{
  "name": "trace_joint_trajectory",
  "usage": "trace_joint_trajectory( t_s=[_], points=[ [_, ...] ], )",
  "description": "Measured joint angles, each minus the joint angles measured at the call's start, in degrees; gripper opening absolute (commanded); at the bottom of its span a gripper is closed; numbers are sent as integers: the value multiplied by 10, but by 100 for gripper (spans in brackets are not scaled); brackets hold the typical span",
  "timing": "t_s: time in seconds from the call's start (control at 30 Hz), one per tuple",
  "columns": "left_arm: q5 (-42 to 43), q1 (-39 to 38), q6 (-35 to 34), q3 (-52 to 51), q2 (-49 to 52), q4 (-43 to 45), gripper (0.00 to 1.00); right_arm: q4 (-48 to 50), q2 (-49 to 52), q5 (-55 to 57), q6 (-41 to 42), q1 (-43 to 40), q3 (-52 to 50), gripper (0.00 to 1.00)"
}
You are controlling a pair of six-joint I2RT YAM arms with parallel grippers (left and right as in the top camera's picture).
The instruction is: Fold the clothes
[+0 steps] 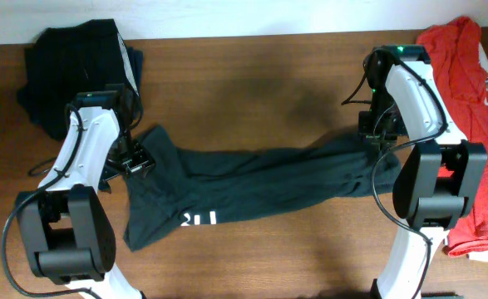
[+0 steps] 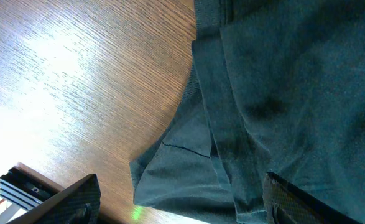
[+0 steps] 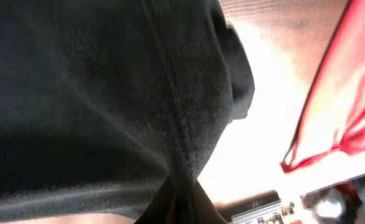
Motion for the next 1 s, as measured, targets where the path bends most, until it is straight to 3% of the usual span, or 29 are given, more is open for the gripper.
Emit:
trace_joint_trajectory(
  t_s=[0.13, 0.2, 0.23, 0.27, 0.4, 0.43, 0.47, 0.5, 0.53, 0.57, 0.6, 0.67, 0.8, 1.0],
  points=[
    [0, 0, 0, 0, 0, 1, 83, 6, -1, 15, 23, -1, -64, 11],
    [0, 0, 0, 0, 0, -1, 83, 9, -1, 32, 45, -6, -85, 34],
    [0, 0, 0, 0, 0, -1, 84, 8, -1, 36, 50, -10, -88, 88],
    [0, 0, 0, 0, 0, -1, 84, 5, -1, 45, 58, -21, -88, 99],
    [0, 0, 2, 0, 0, -4, 71, 3, -1, 49, 69, -42, -88, 99],
    [2, 0, 3, 0, 0, -10, 71, 4, -1, 47, 73, -42, -88, 97],
    [9, 0, 9, 0, -2, -18, 71, 6, -1, 42, 73, -42, -88, 80],
    [14, -3, 11, 0, -12, -16, 71, 15, -1, 27, 70, -42, -88, 59],
    [22, -10, 20, 0, -30, -9, 56, 25, -1, 4, 56, -42, -88, 29],
    [43, -26, 44, 0, -62, 11, 41, 37, -1, -21, 42, -42, -88, 4],
    [69, -49, 64, 3, -88, 22, 19, 47, -1, -43, 27, -42, -88, 4],
    [110, -89, 89, 7, -108, 27, 3, 60, -1, -66, 15, -42, -88, 4],
    [158, -153, 89, -37, -60, 78, 1, 100, -1, -85, 10, -42, -109, 4],
    [164, -154, 81, -60, 71, 120, 1, 191, -1, -97, 22, -42, -158, 4]
  ],
)
